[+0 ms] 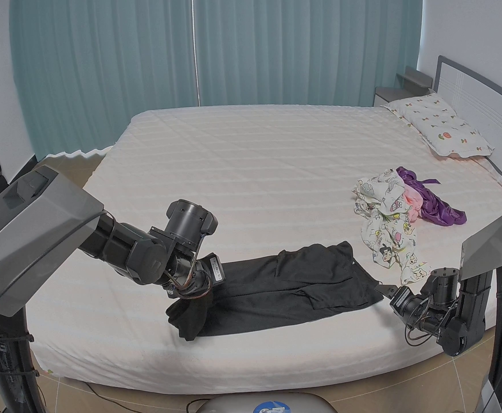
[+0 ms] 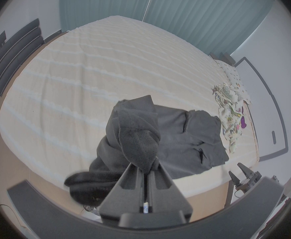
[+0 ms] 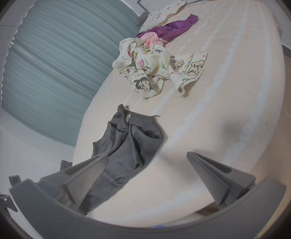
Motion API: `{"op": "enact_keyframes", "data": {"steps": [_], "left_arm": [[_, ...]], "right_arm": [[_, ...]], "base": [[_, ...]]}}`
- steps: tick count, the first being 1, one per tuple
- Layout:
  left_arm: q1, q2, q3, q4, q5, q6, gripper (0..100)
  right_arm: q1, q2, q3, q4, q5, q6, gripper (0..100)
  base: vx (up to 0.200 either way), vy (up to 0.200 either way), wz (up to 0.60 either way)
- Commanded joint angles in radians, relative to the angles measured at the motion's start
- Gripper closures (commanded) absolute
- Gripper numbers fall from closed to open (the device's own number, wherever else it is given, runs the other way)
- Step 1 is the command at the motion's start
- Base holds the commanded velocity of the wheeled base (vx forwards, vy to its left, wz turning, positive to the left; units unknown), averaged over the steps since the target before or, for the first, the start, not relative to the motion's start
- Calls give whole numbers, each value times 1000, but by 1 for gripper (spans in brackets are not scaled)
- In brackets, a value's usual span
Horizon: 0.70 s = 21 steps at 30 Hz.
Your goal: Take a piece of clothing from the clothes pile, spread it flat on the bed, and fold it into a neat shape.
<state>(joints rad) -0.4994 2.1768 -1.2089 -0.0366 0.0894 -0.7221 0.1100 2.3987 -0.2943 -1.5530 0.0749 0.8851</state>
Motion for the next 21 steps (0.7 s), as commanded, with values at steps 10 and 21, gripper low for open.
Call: {"op": "enact_keyframes", "data": {"steps": [10, 21], "left_arm": [[10, 21, -32, -11, 4, -3, 100], [10, 64, -126, -2, 10, -49, 100]], "right_arm": [[0, 2, 0, -15, 0, 0, 0], [0, 5, 0, -16, 0, 0, 0]], "base": [[-20, 0, 0], [0, -73, 0]]}}
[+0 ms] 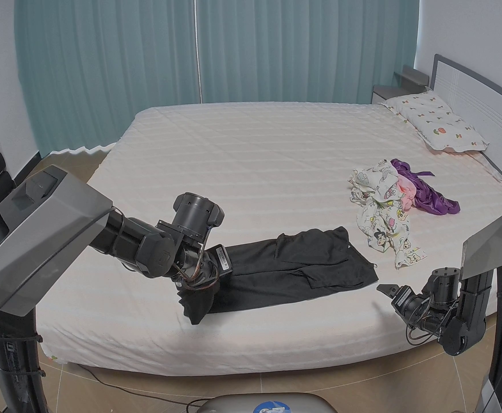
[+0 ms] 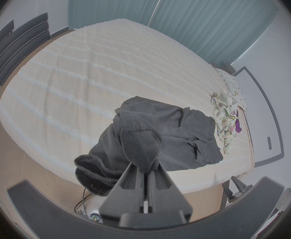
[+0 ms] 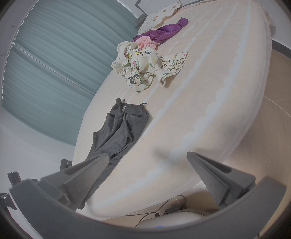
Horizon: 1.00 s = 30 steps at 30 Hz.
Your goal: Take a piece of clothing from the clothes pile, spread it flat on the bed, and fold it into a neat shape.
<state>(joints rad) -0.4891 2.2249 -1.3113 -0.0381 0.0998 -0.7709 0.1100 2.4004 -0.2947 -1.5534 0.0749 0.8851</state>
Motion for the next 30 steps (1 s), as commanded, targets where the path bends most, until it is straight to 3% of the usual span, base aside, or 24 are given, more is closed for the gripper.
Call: {"op": "enact_keyframes", "data": {"steps": [1, 17, 30], "left_arm": [[0, 18, -26, 0, 0, -1, 100], [-11, 68, -166, 4, 0, -8, 100], [-14, 182, -414, 150, 0, -53, 100]], "right_arm": [[0, 3, 0, -16, 0, 0, 0], [2, 5, 3, -14, 2, 2, 0], [2, 14, 5, -14, 0, 2, 0]], "base": [[0, -200, 0], [0, -200, 0], [0, -200, 0]]}}
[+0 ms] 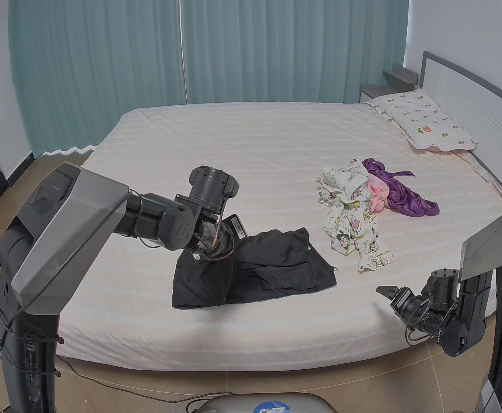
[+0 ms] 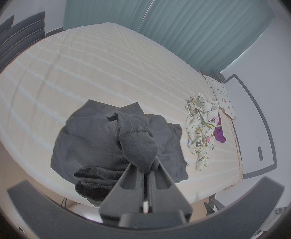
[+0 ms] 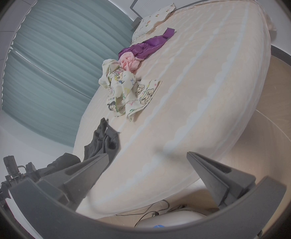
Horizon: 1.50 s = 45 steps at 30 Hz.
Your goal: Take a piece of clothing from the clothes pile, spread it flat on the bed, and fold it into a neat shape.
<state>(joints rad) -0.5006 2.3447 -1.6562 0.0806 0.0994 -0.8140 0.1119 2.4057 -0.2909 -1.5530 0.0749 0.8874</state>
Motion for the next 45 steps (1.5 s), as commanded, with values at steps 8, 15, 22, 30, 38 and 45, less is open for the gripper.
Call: {"op": "enact_keyframes", "data": {"steps": [8, 15, 22, 30, 38, 45], "left_arm": [[-12, 96, -105, 36, 2, -13, 100], [-7, 151, -197, 42, 56, -16, 100], [-30, 176, -272, 44, 45, -73, 100], [-79, 219, -344, 45, 40, -66, 100], [-76, 232, -344, 36, 2, -63, 0], [-85, 225, -344, 37, -23, -77, 0]], "right_arm": [[0, 15, 1, -15, 0, -2, 0], [2, 16, 1, -15, 0, -2, 0], [8, 23, -1, -16, -1, -2, 0], [8, 27, -1, -16, -3, -4, 0], [8, 27, -1, -15, -3, -4, 0], [8, 29, -1, -16, -3, -4, 0]], "base": [[0, -50, 0], [0, 0, 0], [0, 0, 0], [0, 0, 0], [0, 0, 0], [0, 0, 0]]}}
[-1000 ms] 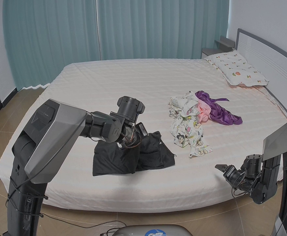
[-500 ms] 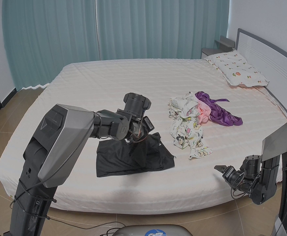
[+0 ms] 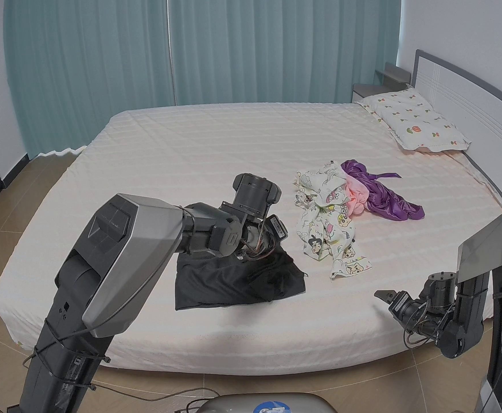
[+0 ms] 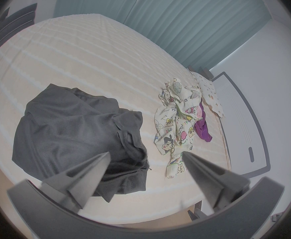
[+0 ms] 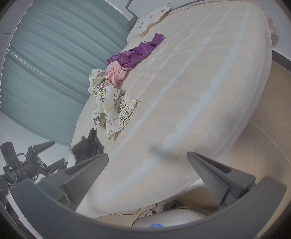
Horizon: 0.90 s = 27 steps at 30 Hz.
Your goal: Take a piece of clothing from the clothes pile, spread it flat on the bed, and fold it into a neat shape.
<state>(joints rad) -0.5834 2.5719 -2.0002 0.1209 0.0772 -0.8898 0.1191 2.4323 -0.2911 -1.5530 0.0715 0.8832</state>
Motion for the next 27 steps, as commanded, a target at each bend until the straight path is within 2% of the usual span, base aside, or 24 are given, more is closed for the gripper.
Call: {"op": "enact_keyframes", "data": {"steps": [1, 7, 10, 17, 19, 25, 27], "left_arm": [[-3, -2, 0, -3, -1, -8, 0], [30, -22, 12, 6, 6, -55, 0], [66, -75, 104, 6, -2, -90, 0], [160, -148, 241, 11, -14, -106, 0], [212, -191, 334, 2, -42, -112, 0], [287, -254, 439, 2, -97, -173, 0], [323, -289, 494, 3, -145, -181, 0]], "right_arm": [[1, 2, 0, -15, 1, 0, 0], [1, 1, 0, -15, -1, 0, 0], [1, -1, 0, -16, -1, 0, 0], [17, -26, -14, -16, -10, -1, 0], [40, -55, -16, -15, -12, -7, 0], [105, -79, -49, -1, -19, -21, 0], [125, -81, -71, 30, -29, -44, 0]], "base": [[0, 0, 0], [0, 0, 0], [0, 0, 0], [0, 0, 0], [0, 0, 0], [0, 0, 0], [0, 0, 0]]}}
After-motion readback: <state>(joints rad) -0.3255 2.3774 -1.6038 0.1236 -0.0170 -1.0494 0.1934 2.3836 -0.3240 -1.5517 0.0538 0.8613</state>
